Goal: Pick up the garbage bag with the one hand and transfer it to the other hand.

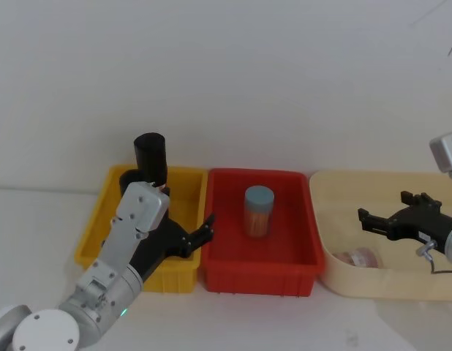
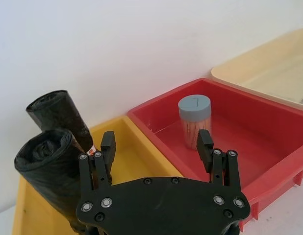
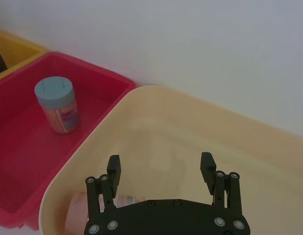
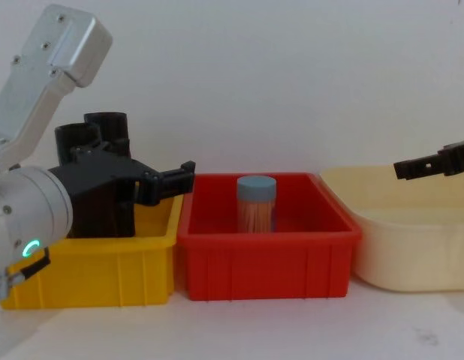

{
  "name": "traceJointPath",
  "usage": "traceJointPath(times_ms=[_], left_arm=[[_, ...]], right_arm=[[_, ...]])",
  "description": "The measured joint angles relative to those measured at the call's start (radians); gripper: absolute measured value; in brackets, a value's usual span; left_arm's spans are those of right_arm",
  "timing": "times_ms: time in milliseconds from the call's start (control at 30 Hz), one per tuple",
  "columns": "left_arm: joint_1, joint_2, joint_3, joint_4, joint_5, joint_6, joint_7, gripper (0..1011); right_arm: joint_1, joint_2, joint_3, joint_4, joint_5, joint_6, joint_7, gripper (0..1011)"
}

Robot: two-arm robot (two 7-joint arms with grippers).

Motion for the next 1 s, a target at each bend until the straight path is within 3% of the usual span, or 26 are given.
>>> traceJointPath(times_ms=[500,1000], left_arm=[[-0.012,0.022,-0.008,-0.046,-0.068,0.033,-0.112,1001],[0.07,0.045,-0.052,-0.175,-0.108,0.129,-0.102,1002]], right_arm=[[-0.001,0.0,-0.002,0.004,-0.002,0.003,-0.001,999],[-0.001,0.0,-0.002,0.005,-0.003,0.003,-0.001,999]])
